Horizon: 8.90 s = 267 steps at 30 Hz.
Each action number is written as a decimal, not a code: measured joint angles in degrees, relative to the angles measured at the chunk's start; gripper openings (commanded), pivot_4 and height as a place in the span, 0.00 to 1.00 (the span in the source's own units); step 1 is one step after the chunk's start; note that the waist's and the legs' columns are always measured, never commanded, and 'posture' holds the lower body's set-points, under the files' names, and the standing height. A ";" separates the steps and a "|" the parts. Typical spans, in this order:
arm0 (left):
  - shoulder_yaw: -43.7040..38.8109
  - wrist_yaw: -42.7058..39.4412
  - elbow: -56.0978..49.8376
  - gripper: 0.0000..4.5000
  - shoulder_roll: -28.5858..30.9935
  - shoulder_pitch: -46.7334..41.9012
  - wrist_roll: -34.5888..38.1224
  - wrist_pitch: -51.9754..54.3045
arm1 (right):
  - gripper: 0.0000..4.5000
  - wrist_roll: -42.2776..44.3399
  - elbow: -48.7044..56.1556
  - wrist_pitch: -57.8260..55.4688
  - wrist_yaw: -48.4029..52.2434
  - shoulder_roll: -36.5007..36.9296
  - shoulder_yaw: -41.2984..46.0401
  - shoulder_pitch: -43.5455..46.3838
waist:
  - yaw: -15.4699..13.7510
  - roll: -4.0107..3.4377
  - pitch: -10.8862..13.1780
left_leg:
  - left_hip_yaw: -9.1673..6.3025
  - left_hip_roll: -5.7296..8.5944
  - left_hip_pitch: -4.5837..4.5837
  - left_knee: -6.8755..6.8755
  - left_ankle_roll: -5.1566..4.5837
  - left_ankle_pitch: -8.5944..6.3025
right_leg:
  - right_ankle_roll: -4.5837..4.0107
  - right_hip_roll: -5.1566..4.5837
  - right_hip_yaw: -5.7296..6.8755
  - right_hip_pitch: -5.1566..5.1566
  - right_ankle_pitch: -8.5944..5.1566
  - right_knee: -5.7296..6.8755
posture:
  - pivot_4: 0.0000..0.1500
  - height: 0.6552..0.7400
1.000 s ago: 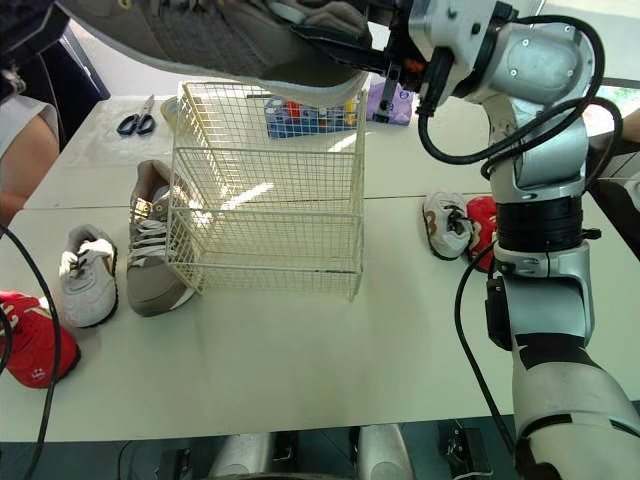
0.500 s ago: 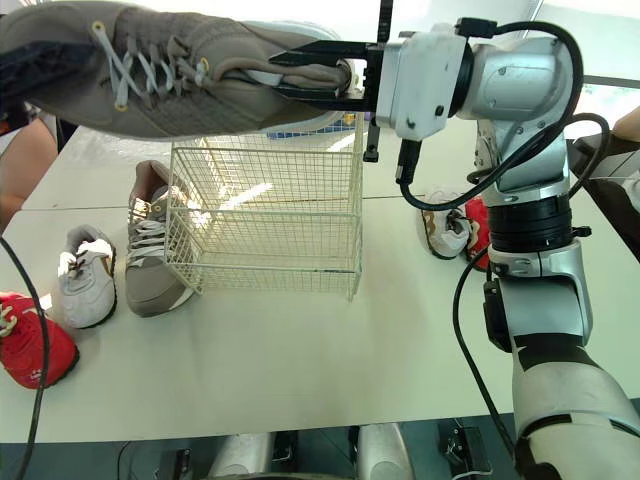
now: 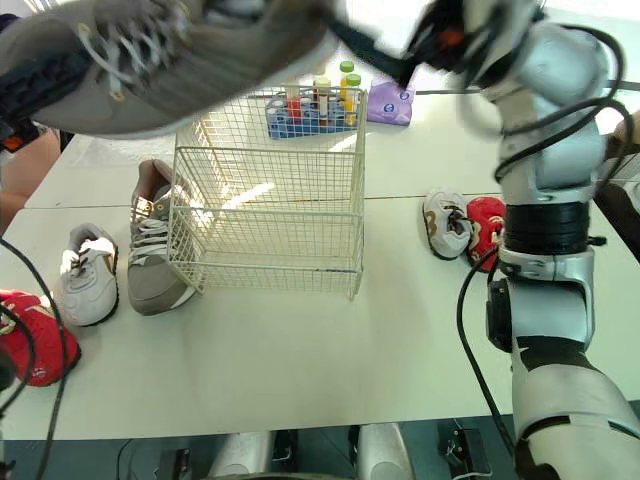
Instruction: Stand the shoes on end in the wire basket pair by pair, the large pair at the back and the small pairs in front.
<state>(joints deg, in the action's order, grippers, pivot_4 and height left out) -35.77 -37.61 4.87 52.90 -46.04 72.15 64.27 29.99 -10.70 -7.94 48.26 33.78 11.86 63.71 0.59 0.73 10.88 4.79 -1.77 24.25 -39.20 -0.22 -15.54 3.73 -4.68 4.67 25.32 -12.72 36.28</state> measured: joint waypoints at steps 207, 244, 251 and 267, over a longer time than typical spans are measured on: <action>31.63 -3.45 34.47 0.07 -7.87 -8.08 -55.08 -10.53 | 1.00 18.62 41.52 -52.46 10.25 23.26 -8.19 -20.60 | -1.52 0.16 0.11 | 0.02 0.03 -0.15 -0.08 -0.48 -0.16 | -0.06 0.06 0.14 -0.08 0.05 0.13 | 1.00 1.00; 25.98 20.30 14.94 0.07 -34.77 -14.08 -62.11 -73.32 | 1.00 16.19 26.87 -45.76 10.55 27.43 -1.93 -18.08 | -1.37 0.54 0.19 | 0.12 0.06 0.08 -0.52 -0.74 -0.30 | 0.32 0.03 0.10 -0.19 0.31 -0.10 | 1.00 1.00; 27.27 21.86 14.98 0.07 -37.47 -9.28 -64.18 -76.87 | 1.00 17.01 26.77 -46.67 9.80 27.37 -1.93 -18.04 | -1.41 0.54 0.19 | 0.09 0.06 0.11 -0.67 -0.89 -0.39 | 0.35 0.01 0.10 -0.23 0.33 -0.08 | 1.00 1.00; 29.19 23.00 0.61 0.18 -36.77 3.20 -65.24 -67.03 | 1.00 15.07 23.88 -43.72 10.28 23.25 -4.84 -17.04 | -1.34 0.41 0.09 | 0.10 0.05 0.01 -0.74 -1.00 -0.45 | 0.36 0.00 0.09 -0.36 0.34 -0.08 | 1.00 1.00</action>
<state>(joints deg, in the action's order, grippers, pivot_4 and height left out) -6.57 -14.61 5.48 16.13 -42.84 6.91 -2.75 45.06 13.18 -51.66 58.54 57.03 7.02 46.68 -0.75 1.13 10.97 4.89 -1.72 24.26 -39.94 -1.22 -16.00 4.09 -4.68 4.76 24.96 -12.39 36.20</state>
